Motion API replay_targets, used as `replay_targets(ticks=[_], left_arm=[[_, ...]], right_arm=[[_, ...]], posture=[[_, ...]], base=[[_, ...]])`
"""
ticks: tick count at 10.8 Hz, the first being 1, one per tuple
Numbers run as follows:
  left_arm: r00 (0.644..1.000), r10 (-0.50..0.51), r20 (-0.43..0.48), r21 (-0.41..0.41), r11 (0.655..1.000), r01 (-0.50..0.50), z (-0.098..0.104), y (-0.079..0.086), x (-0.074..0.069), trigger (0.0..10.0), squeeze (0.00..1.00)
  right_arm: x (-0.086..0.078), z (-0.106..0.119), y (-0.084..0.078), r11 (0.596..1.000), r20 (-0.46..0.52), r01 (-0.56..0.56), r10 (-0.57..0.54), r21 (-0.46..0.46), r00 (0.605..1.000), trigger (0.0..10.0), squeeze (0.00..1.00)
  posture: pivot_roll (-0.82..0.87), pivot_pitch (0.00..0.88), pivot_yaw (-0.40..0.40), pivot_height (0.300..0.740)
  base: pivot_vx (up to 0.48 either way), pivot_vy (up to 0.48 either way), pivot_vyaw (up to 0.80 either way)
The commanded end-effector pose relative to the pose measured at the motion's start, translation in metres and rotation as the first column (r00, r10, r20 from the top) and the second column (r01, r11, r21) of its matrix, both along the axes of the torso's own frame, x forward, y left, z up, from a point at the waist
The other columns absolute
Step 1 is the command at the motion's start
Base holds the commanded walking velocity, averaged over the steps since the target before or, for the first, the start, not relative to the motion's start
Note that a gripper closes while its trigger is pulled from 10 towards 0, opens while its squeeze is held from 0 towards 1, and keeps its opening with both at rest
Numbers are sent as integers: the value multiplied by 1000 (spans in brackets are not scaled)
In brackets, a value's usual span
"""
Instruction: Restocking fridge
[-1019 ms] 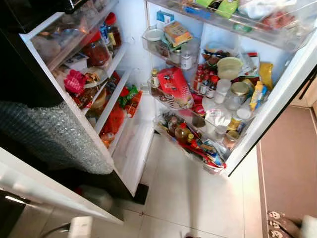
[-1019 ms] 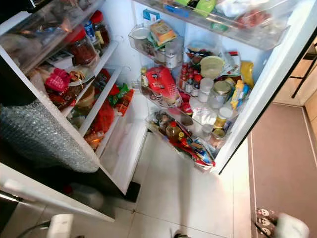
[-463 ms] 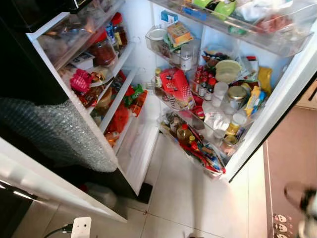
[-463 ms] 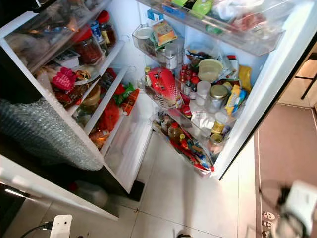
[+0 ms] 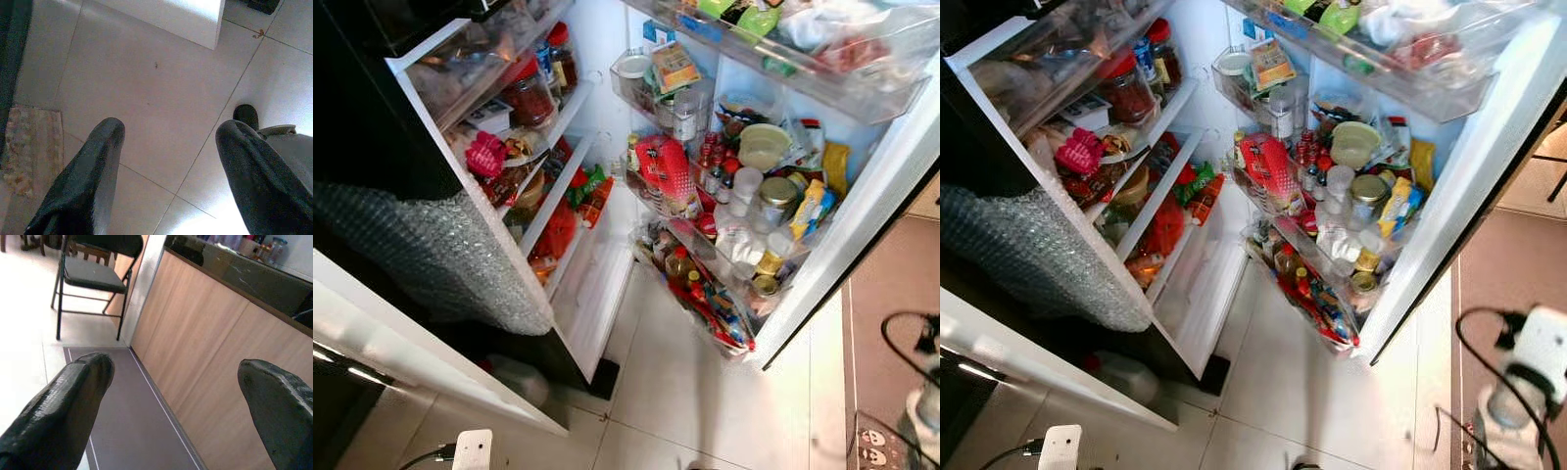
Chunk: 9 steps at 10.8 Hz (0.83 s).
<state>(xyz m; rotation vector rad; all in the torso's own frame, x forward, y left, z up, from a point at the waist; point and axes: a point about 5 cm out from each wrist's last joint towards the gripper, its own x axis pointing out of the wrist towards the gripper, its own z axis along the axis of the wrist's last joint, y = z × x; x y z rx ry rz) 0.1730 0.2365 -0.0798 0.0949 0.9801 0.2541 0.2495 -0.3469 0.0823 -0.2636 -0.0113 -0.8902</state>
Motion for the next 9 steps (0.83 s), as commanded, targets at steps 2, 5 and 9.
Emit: replay_targets(ticks=[2, 5, 9], left_arm=[[999, 20, -29, 5, 1000, -20, -3, 4, -10, 10000, 0], [999, 18, -28, 9, 1000, -17, -3, 5, -9, 10000, 0], [999, 10, -30, 12, 1000, -10, -3, 5, -10, 10000, 0]], right_arm=[[8, 12, 2, 1000, 40, 2, -2, -3, 999, 10000, 0], [23, 24, 13, 996, 77, -83, 82, 10, 994, 10000, 0], [34, 36, 30, 973, 98, -230, 232, -30, 968, 10000, 0]], posture=[[-141, 133, 86, 740], [-134, 133, 87, 740], [-133, 114, 86, 740]], base=[[0, 0, 0], [0, 0, 0], [0, 0, 0]])
